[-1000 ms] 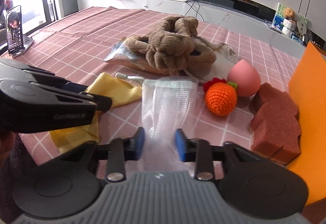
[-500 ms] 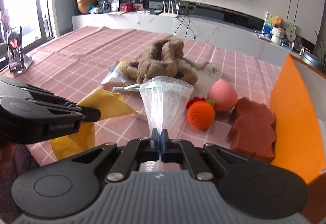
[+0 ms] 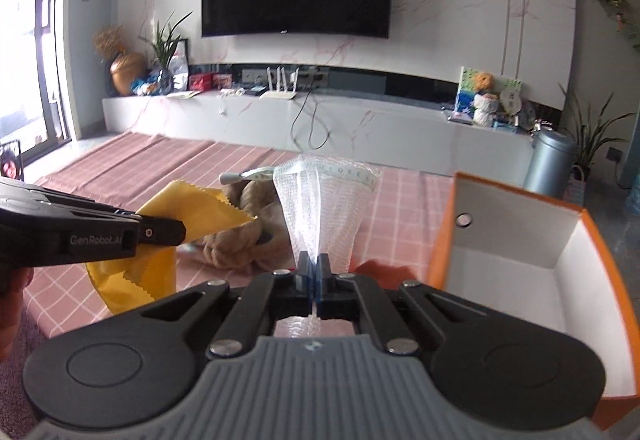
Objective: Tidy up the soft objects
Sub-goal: 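Lift the yellow cloth and mesh bag and carry them over the box, then open both grippers to drop the cloth and mesh bag into the box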
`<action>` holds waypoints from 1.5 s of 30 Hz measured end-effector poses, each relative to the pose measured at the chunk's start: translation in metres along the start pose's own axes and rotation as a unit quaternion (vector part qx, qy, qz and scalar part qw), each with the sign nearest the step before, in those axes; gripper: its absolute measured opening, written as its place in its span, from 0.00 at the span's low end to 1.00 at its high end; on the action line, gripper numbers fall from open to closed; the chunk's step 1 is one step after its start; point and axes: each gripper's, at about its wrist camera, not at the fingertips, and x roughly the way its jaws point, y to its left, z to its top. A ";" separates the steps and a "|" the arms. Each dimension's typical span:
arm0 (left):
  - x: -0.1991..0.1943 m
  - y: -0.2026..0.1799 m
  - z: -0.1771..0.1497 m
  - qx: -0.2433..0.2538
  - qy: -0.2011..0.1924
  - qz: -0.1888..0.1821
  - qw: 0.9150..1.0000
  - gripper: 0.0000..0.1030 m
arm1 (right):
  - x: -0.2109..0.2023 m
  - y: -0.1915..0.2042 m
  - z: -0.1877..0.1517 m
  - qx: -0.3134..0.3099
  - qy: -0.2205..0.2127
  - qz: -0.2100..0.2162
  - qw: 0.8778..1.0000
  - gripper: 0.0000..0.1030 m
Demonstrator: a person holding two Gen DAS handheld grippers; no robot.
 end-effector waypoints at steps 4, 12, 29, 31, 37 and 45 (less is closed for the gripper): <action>0.006 -0.026 0.022 0.017 -0.015 -0.037 0.999 0.03 | -0.015 -0.028 0.008 0.007 -0.004 -0.024 1.000 0.00; 0.036 -0.094 0.053 0.057 -0.016 -0.117 0.991 0.03 | -0.027 -0.090 0.018 0.013 0.021 -0.069 0.997 0.00; 0.144 -0.172 0.060 0.140 0.071 -0.149 0.976 0.03 | 0.048 -0.184 0.004 -0.002 0.155 -0.096 0.983 0.00; 0.153 -0.175 0.056 0.152 0.079 -0.139 0.975 0.03 | 0.063 -0.187 0.003 -0.006 0.172 -0.096 0.980 0.00; 0.169 -0.181 0.047 0.185 0.091 -0.129 0.970 0.03 | 0.090 -0.191 -0.002 -0.029 0.207 -0.096 0.973 0.00; 0.179 -0.185 0.039 0.216 0.107 -0.112 0.964 0.04 | 0.104 -0.192 -0.006 -0.042 0.235 -0.093 0.967 0.00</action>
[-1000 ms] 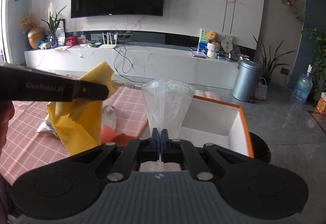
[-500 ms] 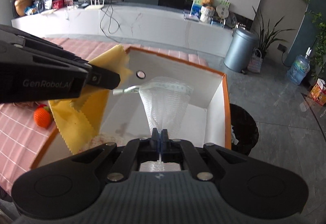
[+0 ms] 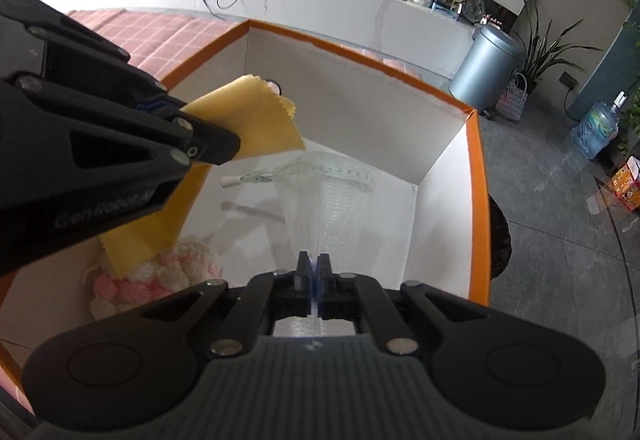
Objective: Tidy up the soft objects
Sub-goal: 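Open both grippers to drop the cloth and mesh bag into the box, then move both tools back toward the brown headband and sponges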
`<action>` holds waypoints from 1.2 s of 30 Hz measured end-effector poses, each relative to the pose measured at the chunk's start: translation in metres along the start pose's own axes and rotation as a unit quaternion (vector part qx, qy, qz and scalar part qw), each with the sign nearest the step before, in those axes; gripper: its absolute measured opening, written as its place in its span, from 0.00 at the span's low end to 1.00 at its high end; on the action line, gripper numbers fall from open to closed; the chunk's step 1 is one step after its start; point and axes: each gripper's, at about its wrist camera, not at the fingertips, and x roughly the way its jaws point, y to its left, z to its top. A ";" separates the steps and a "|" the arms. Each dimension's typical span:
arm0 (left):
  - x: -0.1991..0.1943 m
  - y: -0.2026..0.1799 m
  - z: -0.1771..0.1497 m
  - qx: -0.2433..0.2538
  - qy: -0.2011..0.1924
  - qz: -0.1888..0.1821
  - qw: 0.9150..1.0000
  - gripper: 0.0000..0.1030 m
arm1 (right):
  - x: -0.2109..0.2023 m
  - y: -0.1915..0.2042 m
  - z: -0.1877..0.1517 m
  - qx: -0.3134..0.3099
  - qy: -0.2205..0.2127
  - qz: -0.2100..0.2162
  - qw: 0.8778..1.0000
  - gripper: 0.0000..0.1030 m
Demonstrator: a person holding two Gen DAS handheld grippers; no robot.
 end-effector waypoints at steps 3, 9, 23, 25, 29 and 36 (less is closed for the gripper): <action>0.003 0.001 -0.001 -0.005 0.002 -0.001 1.000 0.05 | 0.000 0.002 -0.001 -0.003 -0.001 -0.001 1.000 0.03; 0.001 0.001 -0.002 -0.005 -0.002 0.009 1.000 0.15 | -0.004 0.004 -0.004 -0.016 -0.010 -0.001 1.000 0.23; -0.030 0.004 -0.001 -0.024 -0.071 0.029 0.997 0.71 | -0.034 0.016 -0.011 -0.053 -0.052 -0.024 0.997 0.59; -0.040 0.009 0.000 -0.042 -0.089 0.028 0.995 0.72 | -0.043 0.016 -0.013 -0.052 -0.070 -0.034 0.996 0.72; -0.068 0.012 -0.004 -0.061 -0.143 0.047 0.987 0.73 | -0.063 0.023 -0.018 -0.056 -0.110 -0.061 0.991 0.77; -0.109 0.035 -0.018 -0.112 -0.175 0.030 0.978 0.73 | -0.105 0.043 -0.025 -0.011 -0.178 -0.060 0.982 0.77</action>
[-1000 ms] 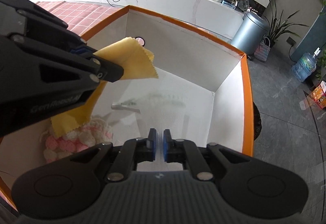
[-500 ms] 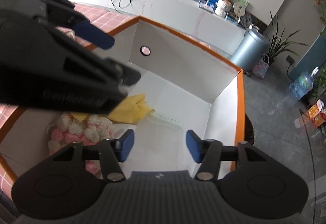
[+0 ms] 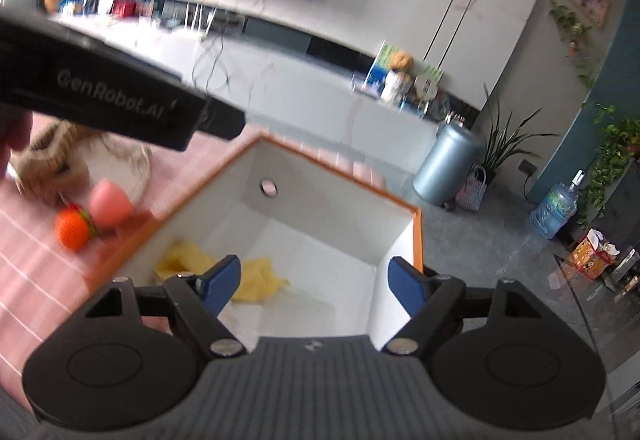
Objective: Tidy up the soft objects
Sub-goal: 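Move both tools back toward the brown headband and sponges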
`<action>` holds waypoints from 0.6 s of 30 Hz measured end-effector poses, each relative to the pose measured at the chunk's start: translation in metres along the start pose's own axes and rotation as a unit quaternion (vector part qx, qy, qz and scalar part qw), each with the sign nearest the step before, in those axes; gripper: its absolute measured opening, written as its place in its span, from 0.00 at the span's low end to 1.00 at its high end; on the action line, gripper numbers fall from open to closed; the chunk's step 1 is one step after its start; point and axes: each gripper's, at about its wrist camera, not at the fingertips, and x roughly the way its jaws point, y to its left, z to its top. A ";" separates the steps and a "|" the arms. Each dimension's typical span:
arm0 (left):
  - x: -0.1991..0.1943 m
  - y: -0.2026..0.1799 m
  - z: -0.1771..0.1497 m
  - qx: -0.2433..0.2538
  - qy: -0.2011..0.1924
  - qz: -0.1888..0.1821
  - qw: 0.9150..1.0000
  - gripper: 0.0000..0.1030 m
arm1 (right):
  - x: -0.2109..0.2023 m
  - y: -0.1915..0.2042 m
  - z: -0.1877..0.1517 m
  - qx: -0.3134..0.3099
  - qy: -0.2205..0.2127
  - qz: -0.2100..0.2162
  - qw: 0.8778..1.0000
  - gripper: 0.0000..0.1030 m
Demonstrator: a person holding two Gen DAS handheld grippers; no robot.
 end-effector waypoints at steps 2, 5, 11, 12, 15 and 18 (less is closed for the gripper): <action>-0.012 0.010 -0.001 -0.015 -0.003 -0.001 1.000 0.73 | -0.012 0.009 0.002 0.012 -0.020 0.002 1.000 0.77; -0.028 0.029 -0.003 -0.032 -0.002 0.001 0.999 0.73 | -0.027 0.023 0.005 0.032 -0.049 0.015 0.998 0.77; -0.059 0.073 -0.028 -0.071 0.013 0.041 0.997 0.73 | -0.033 0.062 0.016 0.053 -0.061 0.053 0.995 0.77; -0.063 0.081 -0.035 -0.083 0.020 0.047 0.995 0.73 | -0.032 0.069 0.018 0.054 -0.060 0.061 0.995 0.77; -0.077 0.105 -0.059 -0.117 0.035 0.074 0.990 0.72 | -0.028 0.090 0.022 0.057 -0.058 0.076 0.994 0.77; -0.088 0.126 -0.077 -0.137 0.045 0.104 0.984 0.72 | -0.022 0.109 0.024 0.063 -0.056 0.088 0.993 0.77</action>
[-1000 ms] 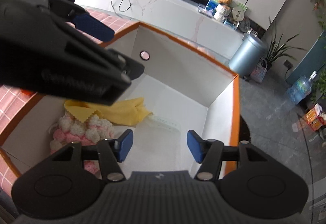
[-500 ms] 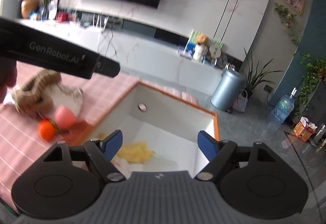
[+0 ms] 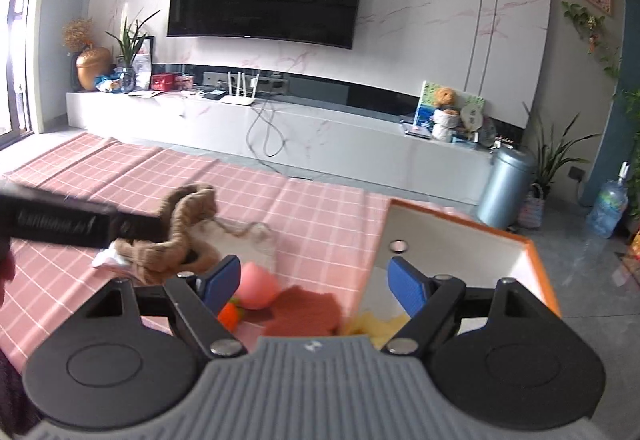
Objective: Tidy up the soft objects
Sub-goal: 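Move both tools back toward the brown headband and sponges, then grasp the brown fuzzy headband with the left gripper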
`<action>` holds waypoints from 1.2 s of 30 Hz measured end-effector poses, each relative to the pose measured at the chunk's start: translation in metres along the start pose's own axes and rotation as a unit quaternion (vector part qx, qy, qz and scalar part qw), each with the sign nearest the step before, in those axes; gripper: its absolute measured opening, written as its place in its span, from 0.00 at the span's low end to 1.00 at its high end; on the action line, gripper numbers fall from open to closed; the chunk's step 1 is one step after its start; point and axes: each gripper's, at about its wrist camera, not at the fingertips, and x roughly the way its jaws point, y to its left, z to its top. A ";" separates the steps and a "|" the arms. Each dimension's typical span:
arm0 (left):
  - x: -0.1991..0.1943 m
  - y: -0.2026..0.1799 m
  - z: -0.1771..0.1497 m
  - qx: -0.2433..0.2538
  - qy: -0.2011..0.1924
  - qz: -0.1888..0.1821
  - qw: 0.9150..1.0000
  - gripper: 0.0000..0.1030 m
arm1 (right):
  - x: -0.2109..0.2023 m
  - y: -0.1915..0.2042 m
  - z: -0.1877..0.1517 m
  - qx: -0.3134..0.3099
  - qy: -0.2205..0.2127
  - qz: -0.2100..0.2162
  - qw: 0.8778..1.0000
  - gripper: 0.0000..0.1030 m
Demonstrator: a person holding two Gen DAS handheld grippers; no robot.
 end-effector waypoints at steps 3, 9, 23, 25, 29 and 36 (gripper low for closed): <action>-0.002 0.023 -0.009 -0.022 0.007 0.012 1.000 0.72 | 0.011 0.020 -0.005 0.009 0.004 0.019 1.000 0.77; -0.003 0.055 -0.028 -0.059 0.006 0.025 0.998 0.72 | 0.041 0.055 -0.018 -0.001 0.044 0.025 0.999 0.64; 0.050 0.054 0.012 -0.070 0.032 0.037 0.996 0.85 | 0.113 0.060 0.000 -0.045 0.077 0.025 0.996 0.40; 0.062 0.056 0.018 -0.066 0.043 0.043 0.996 0.85 | 0.128 0.065 0.004 -0.052 0.082 0.034 0.995 0.39; 0.086 0.060 0.023 -0.072 0.068 0.072 0.992 0.85 | 0.156 0.074 0.010 -0.053 0.094 0.046 0.993 0.33; 0.113 0.058 0.021 -0.059 0.098 0.104 0.988 0.85 | 0.185 0.086 0.004 -0.050 0.121 0.080 0.988 0.24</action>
